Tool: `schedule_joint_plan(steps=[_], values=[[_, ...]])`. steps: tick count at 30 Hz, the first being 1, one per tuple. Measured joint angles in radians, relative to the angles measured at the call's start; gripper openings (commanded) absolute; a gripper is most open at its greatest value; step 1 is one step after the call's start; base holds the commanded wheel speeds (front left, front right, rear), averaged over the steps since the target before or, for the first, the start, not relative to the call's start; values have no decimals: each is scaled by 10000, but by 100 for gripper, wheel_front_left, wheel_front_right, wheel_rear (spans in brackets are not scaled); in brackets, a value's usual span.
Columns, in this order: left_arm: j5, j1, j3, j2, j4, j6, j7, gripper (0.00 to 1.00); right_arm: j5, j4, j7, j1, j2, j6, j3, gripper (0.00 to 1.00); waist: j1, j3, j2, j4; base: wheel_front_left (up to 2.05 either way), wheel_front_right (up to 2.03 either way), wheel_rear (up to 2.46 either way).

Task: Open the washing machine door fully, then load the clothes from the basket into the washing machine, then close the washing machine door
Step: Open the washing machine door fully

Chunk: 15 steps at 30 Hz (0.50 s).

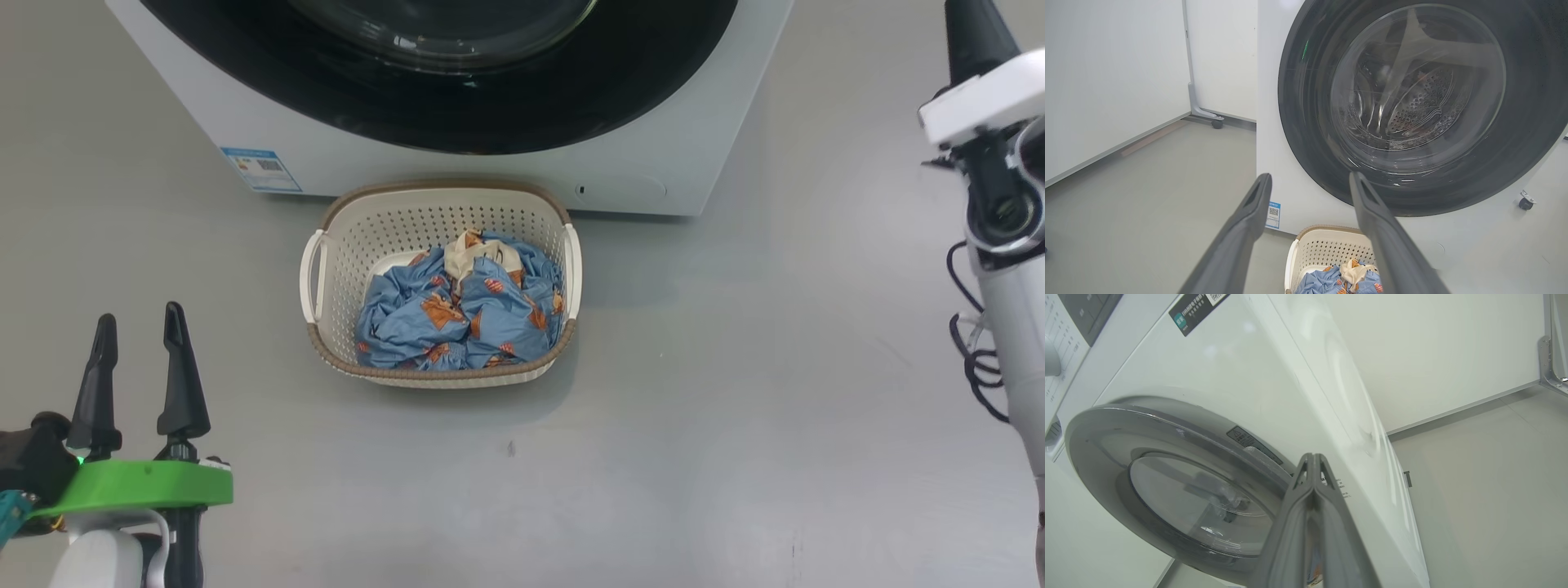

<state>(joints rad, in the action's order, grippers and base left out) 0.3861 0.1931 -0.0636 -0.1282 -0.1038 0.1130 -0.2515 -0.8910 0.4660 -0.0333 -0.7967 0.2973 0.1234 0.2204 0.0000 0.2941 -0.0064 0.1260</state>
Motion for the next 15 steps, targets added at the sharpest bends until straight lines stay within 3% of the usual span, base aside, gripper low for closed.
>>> schedule_joint_plan(steps=[6, 15], values=[[4, 204, -2, 63, 56, 2, -2, 100, -1377, 48, 989, -657, 155, 0, -430, 0, 0, 457, 0, 195, 0, 0, 0], [15, 517, -42, 284, 136, 44, -2, 100, -2272, 307, 2330, -1741, 610, 0, -637, 0, 0, 1149, 0, 530, 0, 0, 0]])
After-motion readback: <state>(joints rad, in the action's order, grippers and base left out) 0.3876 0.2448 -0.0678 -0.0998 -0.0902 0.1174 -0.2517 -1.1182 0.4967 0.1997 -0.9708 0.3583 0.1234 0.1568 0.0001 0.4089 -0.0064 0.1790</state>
